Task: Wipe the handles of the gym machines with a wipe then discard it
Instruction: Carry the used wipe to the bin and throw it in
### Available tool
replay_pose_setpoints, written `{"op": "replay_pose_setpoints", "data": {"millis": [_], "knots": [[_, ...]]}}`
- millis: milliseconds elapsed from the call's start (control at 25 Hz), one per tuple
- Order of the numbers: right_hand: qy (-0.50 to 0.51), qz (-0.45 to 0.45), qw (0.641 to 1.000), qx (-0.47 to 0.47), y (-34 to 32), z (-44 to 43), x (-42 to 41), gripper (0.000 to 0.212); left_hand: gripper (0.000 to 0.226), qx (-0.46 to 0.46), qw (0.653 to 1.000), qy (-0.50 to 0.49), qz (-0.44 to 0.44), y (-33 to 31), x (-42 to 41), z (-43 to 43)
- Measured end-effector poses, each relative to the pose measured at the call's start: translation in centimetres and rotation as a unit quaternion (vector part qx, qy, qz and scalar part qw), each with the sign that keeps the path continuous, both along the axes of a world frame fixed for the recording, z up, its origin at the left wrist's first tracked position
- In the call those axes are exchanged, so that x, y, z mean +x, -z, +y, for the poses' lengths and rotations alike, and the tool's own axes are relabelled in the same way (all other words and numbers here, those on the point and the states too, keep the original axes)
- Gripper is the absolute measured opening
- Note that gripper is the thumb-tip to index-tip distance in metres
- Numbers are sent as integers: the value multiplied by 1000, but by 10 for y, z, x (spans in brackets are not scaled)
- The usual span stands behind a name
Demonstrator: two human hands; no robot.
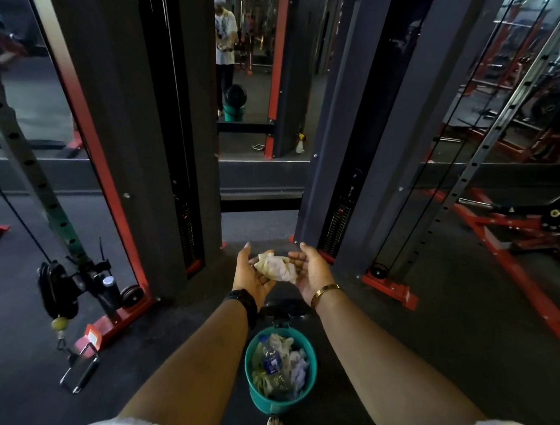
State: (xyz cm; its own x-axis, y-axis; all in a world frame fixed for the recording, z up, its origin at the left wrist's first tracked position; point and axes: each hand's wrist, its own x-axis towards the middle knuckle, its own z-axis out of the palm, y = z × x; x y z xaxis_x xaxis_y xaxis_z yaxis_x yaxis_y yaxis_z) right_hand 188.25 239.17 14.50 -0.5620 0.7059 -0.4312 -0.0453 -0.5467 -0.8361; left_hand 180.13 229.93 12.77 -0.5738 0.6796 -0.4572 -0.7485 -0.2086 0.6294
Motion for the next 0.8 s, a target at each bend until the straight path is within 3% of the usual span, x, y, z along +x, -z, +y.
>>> {"op": "replay_pose_setpoints", "data": {"millis": [240, 560, 800], "knots": [[5, -22, 1000, -19, 22, 0, 14, 31, 57, -25, 999, 22, -14, 24, 13, 3], [-57, -159, 977, -127, 109, 7, 43, 32, 67, -112, 984, 98, -97, 98, 43, -6], [-47, -177, 965, -187, 145, 39, 35, 32, 66, -150, 974, 104, -135, 133, 30, 28]]}}
